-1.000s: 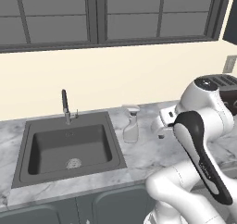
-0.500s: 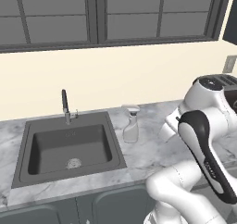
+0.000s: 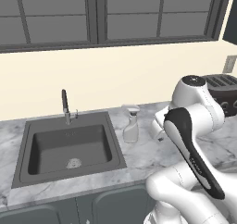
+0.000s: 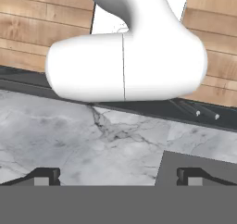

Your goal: Locate and retrieve the spray and dish brush from the cabinet. Place them next to the sink.

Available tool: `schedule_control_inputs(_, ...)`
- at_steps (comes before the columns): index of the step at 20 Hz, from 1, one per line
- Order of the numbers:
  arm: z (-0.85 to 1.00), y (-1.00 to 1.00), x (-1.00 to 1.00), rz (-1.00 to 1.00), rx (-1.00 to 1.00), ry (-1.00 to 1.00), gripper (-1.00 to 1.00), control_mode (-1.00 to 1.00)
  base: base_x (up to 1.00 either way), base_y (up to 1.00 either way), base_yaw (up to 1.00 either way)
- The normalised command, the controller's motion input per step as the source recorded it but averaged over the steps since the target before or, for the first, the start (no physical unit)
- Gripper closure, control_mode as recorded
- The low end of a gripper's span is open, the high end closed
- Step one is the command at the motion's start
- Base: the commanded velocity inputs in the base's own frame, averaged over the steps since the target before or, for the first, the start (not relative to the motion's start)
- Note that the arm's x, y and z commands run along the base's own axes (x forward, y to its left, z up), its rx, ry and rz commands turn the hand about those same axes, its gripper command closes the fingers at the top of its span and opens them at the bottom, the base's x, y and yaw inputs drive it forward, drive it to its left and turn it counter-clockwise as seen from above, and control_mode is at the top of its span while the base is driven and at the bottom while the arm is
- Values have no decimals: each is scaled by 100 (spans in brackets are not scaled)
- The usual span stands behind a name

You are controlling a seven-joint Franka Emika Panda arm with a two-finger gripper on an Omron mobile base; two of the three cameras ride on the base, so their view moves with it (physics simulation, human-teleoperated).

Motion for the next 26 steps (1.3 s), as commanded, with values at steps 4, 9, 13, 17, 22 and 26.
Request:
schedule_control_inputs(4,0,0,-21,-34,0,0,-100,-100,0,0,0)
schedule_control_inputs(9,1,1,-51,-17,0,-4,-100,-100,0,0,0)
schedule_control_inputs(13,2,0,-14,-3,0,-4,-100,-100,0,0,0)
schedule_control_inputs(17,0,0,0,0,0,0,-100,-100,0,0,0)
schedule_control_inputs(22,0,0,0,0,0,0,-100,100,0,0,0)
schedule_control_inputs(26,0,0,0,0,0,0,-100,100,0,3,33)
